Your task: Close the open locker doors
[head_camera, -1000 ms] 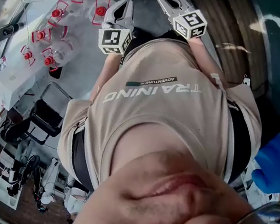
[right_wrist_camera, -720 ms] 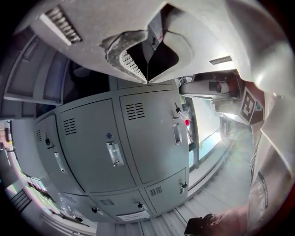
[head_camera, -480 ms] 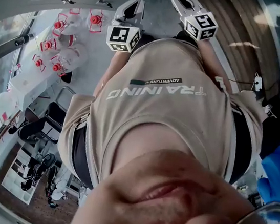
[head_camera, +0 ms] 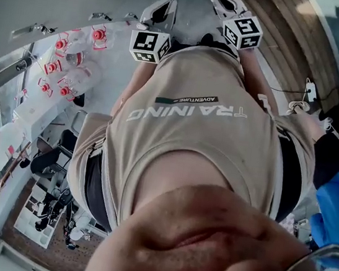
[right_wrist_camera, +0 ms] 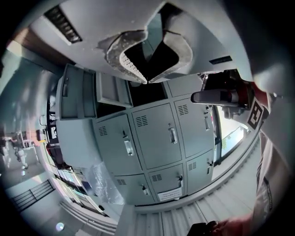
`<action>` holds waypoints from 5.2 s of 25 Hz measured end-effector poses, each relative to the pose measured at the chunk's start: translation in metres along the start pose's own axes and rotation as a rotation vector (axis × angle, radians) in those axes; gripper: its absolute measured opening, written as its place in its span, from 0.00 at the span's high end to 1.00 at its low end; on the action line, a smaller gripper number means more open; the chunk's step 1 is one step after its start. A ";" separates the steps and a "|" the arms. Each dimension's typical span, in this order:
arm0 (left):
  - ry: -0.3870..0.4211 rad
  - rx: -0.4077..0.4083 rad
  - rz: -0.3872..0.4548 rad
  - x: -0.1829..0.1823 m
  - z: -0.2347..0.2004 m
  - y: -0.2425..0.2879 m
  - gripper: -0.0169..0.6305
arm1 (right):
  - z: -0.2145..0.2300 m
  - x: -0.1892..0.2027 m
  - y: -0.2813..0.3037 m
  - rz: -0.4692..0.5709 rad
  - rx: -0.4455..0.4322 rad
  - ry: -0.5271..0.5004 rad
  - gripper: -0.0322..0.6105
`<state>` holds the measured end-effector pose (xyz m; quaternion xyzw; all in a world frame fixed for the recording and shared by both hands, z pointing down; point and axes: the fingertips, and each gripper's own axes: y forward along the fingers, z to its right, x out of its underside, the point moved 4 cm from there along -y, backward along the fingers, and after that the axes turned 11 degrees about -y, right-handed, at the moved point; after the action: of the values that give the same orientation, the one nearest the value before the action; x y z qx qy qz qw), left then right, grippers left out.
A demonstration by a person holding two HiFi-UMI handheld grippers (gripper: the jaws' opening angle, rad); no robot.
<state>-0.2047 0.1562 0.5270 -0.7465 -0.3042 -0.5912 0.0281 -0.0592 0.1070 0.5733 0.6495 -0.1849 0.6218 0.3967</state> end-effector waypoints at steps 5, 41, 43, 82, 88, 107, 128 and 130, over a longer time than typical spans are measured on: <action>0.037 0.064 -0.043 -0.009 0.017 0.033 0.98 | 0.028 0.007 -0.005 -0.001 0.043 0.058 0.93; -0.082 -0.145 -0.065 -0.096 -0.020 0.200 0.98 | 0.241 -0.028 0.090 -0.237 -0.106 -0.098 0.93; -0.107 -0.196 -0.062 -0.087 -0.020 0.207 0.98 | 0.243 -0.022 0.097 -0.224 -0.172 -0.113 0.93; -0.231 -0.499 0.056 -0.039 -0.089 0.079 0.98 | 0.041 -0.020 0.151 -0.245 -0.723 -0.292 0.93; -0.207 -0.437 0.049 -0.035 -0.140 0.037 0.98 | -0.010 -0.022 0.188 -0.258 -0.652 -0.294 0.93; -0.180 -0.420 0.038 -0.050 -0.217 -0.009 0.98 | -0.067 -0.066 0.296 -0.196 -0.572 -0.265 0.93; -0.115 -0.199 -0.056 -0.050 -0.199 0.028 0.98 | -0.043 -0.055 0.274 -0.214 -0.385 -0.189 0.93; -0.083 -0.122 -0.079 -0.042 -0.187 0.031 0.98 | -0.034 -0.049 0.245 -0.207 -0.285 -0.150 0.93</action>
<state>-0.3562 0.0379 0.5549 -0.7580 -0.2977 -0.5779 -0.0534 -0.2692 -0.0316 0.5937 0.6466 -0.2325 0.4952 0.5317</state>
